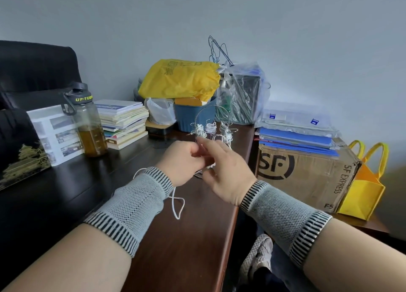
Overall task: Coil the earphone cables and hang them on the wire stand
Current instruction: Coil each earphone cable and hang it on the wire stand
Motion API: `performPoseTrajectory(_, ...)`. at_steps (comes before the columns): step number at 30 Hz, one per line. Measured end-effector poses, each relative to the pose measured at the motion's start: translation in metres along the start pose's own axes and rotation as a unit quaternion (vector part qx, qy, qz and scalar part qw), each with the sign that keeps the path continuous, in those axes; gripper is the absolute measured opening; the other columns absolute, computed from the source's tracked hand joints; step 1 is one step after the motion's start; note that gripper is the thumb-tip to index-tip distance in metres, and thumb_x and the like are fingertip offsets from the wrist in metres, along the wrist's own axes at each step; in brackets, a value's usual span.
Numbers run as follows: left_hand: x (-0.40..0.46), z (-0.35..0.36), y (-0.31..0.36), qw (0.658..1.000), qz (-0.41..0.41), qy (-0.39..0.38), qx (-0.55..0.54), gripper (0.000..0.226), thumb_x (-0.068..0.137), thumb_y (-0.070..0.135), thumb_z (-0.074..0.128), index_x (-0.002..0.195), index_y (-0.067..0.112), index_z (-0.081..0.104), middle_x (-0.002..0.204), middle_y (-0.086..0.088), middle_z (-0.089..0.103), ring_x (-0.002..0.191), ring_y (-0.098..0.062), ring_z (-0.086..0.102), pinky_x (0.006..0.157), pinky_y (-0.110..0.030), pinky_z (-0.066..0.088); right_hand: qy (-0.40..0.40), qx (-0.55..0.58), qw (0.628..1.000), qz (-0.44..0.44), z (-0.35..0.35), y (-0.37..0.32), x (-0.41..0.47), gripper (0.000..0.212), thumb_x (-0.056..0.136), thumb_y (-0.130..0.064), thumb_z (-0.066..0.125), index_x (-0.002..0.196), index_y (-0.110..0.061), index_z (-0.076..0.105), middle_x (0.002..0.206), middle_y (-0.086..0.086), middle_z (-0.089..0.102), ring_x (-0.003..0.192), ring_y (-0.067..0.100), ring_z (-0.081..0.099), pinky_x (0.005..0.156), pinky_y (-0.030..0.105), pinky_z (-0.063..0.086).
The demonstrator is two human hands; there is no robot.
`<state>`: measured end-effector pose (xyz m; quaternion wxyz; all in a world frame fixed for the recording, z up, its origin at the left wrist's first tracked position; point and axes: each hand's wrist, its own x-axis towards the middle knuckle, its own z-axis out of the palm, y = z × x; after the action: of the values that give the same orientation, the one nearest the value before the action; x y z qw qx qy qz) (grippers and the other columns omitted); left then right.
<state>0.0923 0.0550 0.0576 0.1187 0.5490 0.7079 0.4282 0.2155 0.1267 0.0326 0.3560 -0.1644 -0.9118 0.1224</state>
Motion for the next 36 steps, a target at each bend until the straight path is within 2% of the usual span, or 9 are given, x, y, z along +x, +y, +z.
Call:
performPoseTrajectory(6,-0.002,-0.003,-0.001,1.0,0.005,-0.017,0.011,0.028,0.084,0.019,0.07,0.059,0.031,0.07,0.058,0.011,0.066,0.054,0.003,0.053,0.06,-0.018,0.044,-0.017,-0.072,0.996,0.043,0.001,-0.001,-0.002,0.047,0.082,-0.036,0.046,0.126,-0.021,0.053,0.102,0.002,0.065,0.093,0.023,0.062,0.085,0.035,0.05)
performPoseTrajectory(11,-0.006,-0.04,-0.026,0.996,-0.064,0.019,0.053,0.012,0.083,0.042,0.072,0.073,0.036,0.073,0.079,0.007,0.074,0.085,-0.016,0.069,0.08,-0.034,0.052,-0.062,-0.111,0.988,0.092,-0.007,0.017,-0.014,0.029,0.094,-0.051,0.044,0.097,-0.027,0.061,0.07,-0.007,0.056,0.078,0.023,0.063,0.074,0.032,0.05)
performPoseTrajectory(17,-0.006,-0.066,-0.046,0.99,-0.103,0.086,0.034,0.009,0.083,0.033,0.075,0.081,0.024,0.075,0.08,0.007,0.071,0.08,-0.007,0.063,0.065,-0.018,0.041,-0.095,-0.149,0.979,0.104,-0.006,0.029,-0.017,0.047,0.097,-0.051,0.038,0.058,-0.026,0.034,0.053,-0.006,0.042,0.062,0.021,0.048,0.063,0.027,0.039)
performPoseTrajectory(24,-0.003,-0.074,-0.047,0.988,-0.1,0.111,0.036,0.008,0.083,0.03,0.075,0.081,0.022,0.075,0.075,0.01,0.067,0.075,-0.003,0.06,0.061,-0.016,0.039,-0.175,-0.18,0.962,0.108,-0.004,0.035,-0.02,0.048,0.099,-0.047,0.036,0.058,-0.023,0.042,0.057,-0.005,0.045,0.069,0.023,0.051,0.065,0.025,0.037)
performPoseTrajectory(27,-0.003,-0.064,-0.043,0.99,-0.1,0.099,0.019,0.011,0.079,0.037,0.077,0.078,0.026,0.076,0.078,0.008,0.071,0.081,-0.011,0.066,0.072,-0.025,0.049,-0.148,-0.141,0.971,0.124,-0.002,0.03,-0.017,0.064,0.086,-0.069,0.029,0.103,-0.019,0.065,0.091,0.001,0.064,0.092,0.019,0.06,0.084,0.029,0.047)
performPoseTrajectory(29,-0.002,-0.051,-0.037,0.992,-0.09,0.082,0.03,0.015,0.075,0.045,0.078,0.071,0.031,0.075,0.076,0.011,0.072,0.08,-0.011,0.066,0.075,-0.027,0.05,-0.103,-0.077,0.985,0.118,-0.002,0.02,-0.014,0.082,0.078,-0.075,0.031,0.132,-0.016,0.052,0.116,0.002,0.061,0.108,0.016,0.059,0.096,0.031,0.045)
performPoseTrajectory(31,-0.002,-0.034,-0.026,0.996,-0.067,0.047,0.03,0.012,0.08,0.039,0.076,0.072,0.031,0.073,0.076,0.013,0.072,0.078,-0.004,0.065,0.07,-0.022,0.047,-0.071,-0.014,0.993,0.096,0.001,0.01,-0.008,0.07,0.088,-0.057,0.048,0.142,-0.014,0.041,0.128,0.004,0.058,0.115,0.018,0.057,0.101,0.032,0.043)
performPoseTrajectory(33,-0.001,-0.018,-0.015,0.999,-0.036,0.022,0.018,0.007,0.083,0.031,0.074,0.077,0.028,0.075,0.077,0.011,0.073,0.074,0.001,0.064,0.07,-0.02,0.047,-0.057,0.012,0.995,0.077,0.003,0.002,-0.001,0.046,0.095,-0.032,0.052,0.137,-0.013,0.047,0.114,0.005,0.065,0.104,0.021,0.062,0.095,0.031,0.045)
performPoseTrajectory(36,0.002,-0.009,-0.006,1.0,-0.01,0.01,0.012,0.01,0.085,0.026,0.072,0.075,0.027,0.074,0.078,0.006,0.075,0.073,-0.003,0.064,0.076,-0.025,0.051,-0.032,-0.026,0.997,0.065,0.002,0.002,0.002,0.019,0.1,-0.027,0.045,0.087,-0.016,0.055,0.067,-0.001,0.055,0.065,0.023,0.051,0.067,0.033,0.043)
